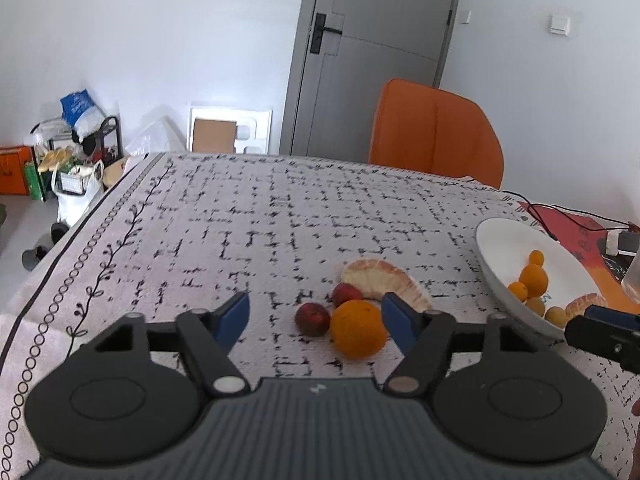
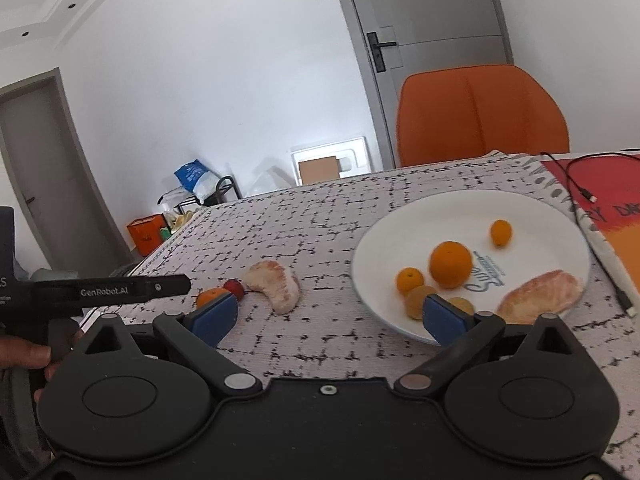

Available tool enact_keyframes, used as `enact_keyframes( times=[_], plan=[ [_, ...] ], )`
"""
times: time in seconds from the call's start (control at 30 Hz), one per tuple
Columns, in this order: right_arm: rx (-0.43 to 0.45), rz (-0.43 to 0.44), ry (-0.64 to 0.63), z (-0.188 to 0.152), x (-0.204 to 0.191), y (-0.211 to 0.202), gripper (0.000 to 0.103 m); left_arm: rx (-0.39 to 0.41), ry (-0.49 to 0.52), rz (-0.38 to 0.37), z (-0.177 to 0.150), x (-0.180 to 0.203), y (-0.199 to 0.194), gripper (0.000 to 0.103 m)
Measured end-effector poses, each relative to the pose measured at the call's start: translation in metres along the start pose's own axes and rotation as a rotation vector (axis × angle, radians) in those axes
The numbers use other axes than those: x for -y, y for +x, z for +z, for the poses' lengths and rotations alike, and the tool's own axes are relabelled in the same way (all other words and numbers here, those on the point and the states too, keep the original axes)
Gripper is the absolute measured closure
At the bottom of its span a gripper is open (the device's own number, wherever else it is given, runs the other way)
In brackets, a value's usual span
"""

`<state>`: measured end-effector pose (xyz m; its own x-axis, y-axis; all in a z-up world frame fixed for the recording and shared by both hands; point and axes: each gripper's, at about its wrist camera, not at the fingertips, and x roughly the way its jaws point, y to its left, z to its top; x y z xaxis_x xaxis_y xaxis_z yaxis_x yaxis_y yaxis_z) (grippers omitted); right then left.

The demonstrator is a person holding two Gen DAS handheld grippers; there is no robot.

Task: Organize fruits
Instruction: 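Move both open grippers toward the large orange and red dates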

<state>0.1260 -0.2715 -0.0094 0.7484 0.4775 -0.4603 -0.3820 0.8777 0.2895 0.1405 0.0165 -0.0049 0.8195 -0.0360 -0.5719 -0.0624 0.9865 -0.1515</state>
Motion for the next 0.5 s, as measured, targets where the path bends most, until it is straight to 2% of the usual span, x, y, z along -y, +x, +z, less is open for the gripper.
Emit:
enact_keyframes(
  times=[0.17, 0.3, 0.5],
  plan=[
    [-0.019, 0.027, -0.013, -0.001, -0.012, 0.013, 0.008, -0.021, -0.006, 0.007, -0.004, -0.013, 0.002, 0.042],
    [-0.049, 0.050, -0.024, -0.003, -0.023, 0.025, 0.009, -0.032, 0.003, 0.001, -0.006, -0.019, 0.001, 0.043],
    [-0.110, 0.092, -0.038, -0.007, -0.040, 0.046, 0.017, -0.031, 0.008, 0.003, -0.008, -0.028, 0.001, 0.043]
  ],
)
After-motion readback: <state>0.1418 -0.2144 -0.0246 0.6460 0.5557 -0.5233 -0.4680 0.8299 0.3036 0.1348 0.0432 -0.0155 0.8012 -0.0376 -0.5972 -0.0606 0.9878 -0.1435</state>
